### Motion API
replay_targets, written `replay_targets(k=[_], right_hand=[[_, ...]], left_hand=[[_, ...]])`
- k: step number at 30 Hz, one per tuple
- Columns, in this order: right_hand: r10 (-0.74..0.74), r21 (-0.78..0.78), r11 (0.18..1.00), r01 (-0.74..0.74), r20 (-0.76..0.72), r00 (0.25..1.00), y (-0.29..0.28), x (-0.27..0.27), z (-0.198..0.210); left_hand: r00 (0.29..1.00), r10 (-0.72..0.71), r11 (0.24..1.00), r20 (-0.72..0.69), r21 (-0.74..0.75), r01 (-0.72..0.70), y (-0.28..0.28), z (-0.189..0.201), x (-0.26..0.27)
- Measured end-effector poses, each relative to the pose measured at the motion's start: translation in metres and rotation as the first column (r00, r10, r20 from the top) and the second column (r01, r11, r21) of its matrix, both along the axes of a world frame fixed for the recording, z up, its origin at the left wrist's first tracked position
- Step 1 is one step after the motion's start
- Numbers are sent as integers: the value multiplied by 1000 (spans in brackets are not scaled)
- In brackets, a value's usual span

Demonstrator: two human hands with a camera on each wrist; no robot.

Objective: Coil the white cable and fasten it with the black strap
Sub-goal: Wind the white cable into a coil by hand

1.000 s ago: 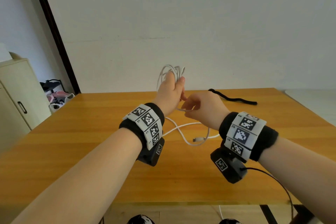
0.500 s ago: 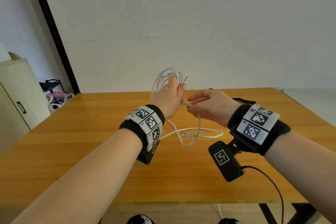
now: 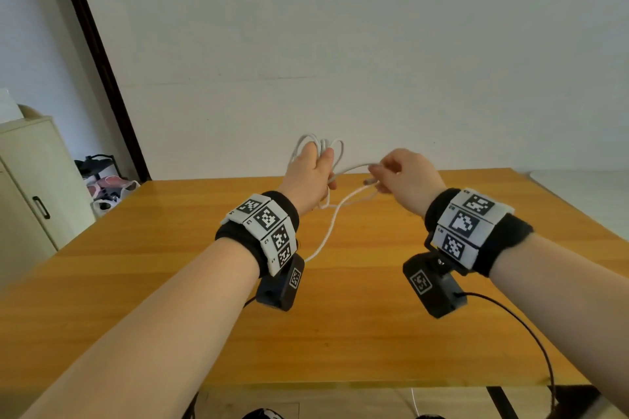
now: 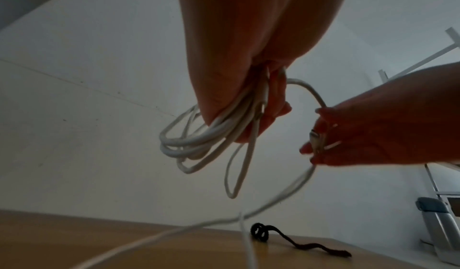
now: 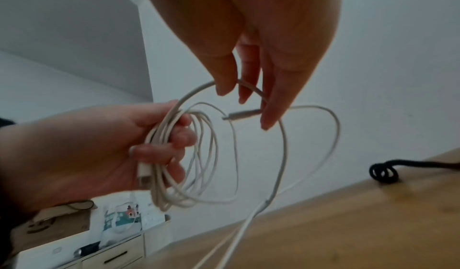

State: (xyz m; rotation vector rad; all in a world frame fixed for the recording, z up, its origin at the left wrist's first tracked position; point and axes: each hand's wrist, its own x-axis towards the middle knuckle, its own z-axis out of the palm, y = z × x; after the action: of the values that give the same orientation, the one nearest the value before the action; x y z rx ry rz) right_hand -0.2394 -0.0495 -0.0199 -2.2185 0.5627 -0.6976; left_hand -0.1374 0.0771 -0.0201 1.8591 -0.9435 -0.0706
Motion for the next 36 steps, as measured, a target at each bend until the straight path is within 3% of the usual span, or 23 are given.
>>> replay_targets(k=[4, 7, 14, 19, 21, 26, 31, 36], right_hand=[[-38, -156, 986, 59, 140, 990, -6, 9, 25], [-26, -235, 970, 62, 152, 988, -8, 16, 35], [-8, -229, 973, 25, 76, 997, -13, 16, 30], [192, -10, 981, -193, -34, 981, -9, 17, 30], [240, -18, 970, -243, -86, 967, -8, 16, 29], [306, -67, 947, -313, -90, 948, -5, 15, 19], [221, -74, 972, -223, -28, 975, -6, 15, 22], [51, -39, 998, -48, 55, 997, -15, 14, 26]], left_hand=[[994, -54, 998, -90, -29, 51, 3, 7, -7], [975, -120, 992, -186, -69, 109, 3, 13, -11], [951, -132, 991, -279, -55, 122, 7, 16, -12], [927, -145, 989, -346, -74, 127, 8, 14, -14], [909, -166, 986, -383, -93, 141, 8, 16, -15], [778, -296, 955, -555, -140, 263, 11, 25, -18], [685, -341, 928, -644, -114, 355, 12, 31, -26], [708, -322, 924, -628, -47, 379, 8, 34, -33]])
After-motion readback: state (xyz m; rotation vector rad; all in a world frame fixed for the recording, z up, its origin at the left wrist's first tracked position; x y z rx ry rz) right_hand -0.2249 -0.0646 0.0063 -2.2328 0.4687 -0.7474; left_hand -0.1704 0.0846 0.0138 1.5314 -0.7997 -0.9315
